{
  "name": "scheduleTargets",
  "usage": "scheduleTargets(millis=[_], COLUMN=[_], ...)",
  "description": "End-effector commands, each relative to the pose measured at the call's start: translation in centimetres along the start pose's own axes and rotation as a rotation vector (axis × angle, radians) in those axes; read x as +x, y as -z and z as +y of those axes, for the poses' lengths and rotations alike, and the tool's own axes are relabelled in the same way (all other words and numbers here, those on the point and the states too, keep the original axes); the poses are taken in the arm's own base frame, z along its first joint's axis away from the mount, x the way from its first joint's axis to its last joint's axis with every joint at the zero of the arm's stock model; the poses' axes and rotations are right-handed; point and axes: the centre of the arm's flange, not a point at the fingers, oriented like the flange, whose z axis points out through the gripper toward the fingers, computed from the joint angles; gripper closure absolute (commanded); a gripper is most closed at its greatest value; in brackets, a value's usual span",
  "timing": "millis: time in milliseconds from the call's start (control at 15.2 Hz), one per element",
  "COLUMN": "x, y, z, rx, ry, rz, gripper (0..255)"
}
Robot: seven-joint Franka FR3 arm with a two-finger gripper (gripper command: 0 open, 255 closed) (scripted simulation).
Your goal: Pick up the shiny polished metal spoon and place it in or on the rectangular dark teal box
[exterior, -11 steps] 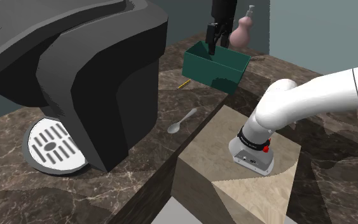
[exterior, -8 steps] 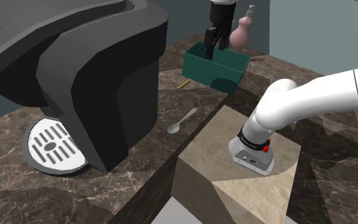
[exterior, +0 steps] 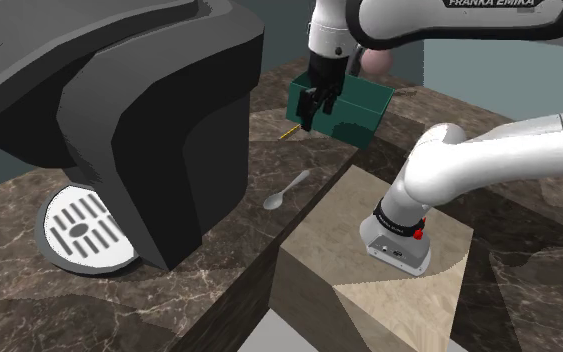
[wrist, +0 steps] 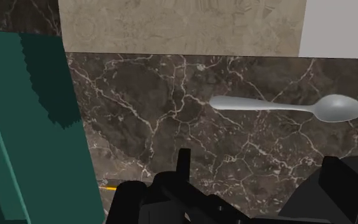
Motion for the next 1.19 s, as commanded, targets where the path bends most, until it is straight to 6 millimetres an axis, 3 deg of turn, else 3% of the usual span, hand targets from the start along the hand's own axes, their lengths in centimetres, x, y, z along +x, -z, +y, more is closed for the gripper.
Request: scheduleTargets(millis=[0,858,1122], x=[-0.6,-1.4,-1.1], y=[-1.8,-13.1,-15.0], z=[-2.0,-15.1,-15.4], rx=[0.001,0.004,0.004], ry=[-0.006,-0.03,-0.031], rz=[0.026,0.172,0.176], gripper=[0,0,0])
